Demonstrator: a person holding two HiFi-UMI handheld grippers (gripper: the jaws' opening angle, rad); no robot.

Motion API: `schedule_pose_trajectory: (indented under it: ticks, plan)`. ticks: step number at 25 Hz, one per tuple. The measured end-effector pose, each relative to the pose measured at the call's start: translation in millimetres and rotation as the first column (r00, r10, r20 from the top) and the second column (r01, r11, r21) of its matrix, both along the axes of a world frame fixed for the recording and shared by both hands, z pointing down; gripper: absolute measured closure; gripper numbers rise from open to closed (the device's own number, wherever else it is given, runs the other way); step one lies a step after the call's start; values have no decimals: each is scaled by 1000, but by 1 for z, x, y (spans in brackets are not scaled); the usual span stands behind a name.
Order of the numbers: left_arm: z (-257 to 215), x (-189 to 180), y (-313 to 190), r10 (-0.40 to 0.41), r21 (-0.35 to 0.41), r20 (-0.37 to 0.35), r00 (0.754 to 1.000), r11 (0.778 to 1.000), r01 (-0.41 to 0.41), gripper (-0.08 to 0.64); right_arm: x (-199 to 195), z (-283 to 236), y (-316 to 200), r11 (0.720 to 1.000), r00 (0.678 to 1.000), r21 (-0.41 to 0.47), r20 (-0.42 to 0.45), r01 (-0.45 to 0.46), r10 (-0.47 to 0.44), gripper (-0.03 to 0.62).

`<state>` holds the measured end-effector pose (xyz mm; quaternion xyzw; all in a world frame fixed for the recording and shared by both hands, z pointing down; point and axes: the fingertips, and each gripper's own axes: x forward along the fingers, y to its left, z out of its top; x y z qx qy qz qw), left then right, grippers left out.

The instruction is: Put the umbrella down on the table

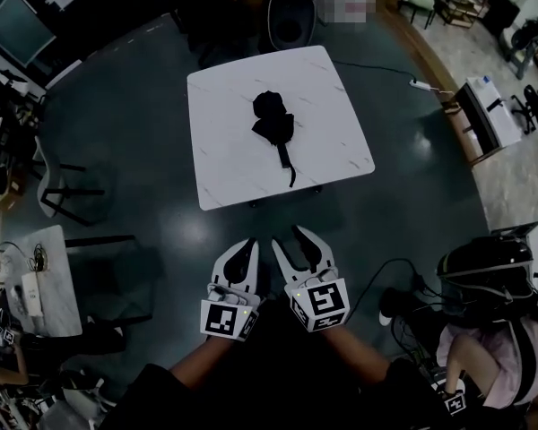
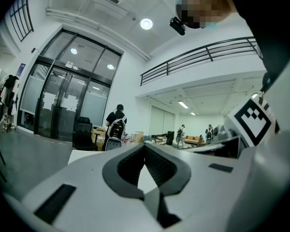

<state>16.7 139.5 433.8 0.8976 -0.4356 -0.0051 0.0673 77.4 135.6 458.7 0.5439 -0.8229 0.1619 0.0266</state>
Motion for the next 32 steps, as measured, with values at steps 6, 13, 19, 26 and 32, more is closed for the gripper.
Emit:
schedule_pose_trajectory:
  ticks: [6,13,19,26,32]
  plan:
    - [-20,0,12,48,32,-23,999,998,-47,553,-10,-22,9,999,999,42,-42,-29,31,518]
    - [-33,-23,-3,62,52,-30,998,997,-60,554,-22,-43,5,984,989,138,-76,-113,124,560]
    - [-31,-43,-17,62,46,-27,998,997,-61,553,-40,-49,-3,977,984,168,-95,-132,150,568]
    - [-32,-55,-30,75,33,-36,997,997,-74,553,-55,-53,-13,974,978,172,-123,-147,170,572]
    - [-34,-63,-40,84,41,-70,994,996,-82,553,-65,-50,-24,972,973,176,-145,-155,181,574]
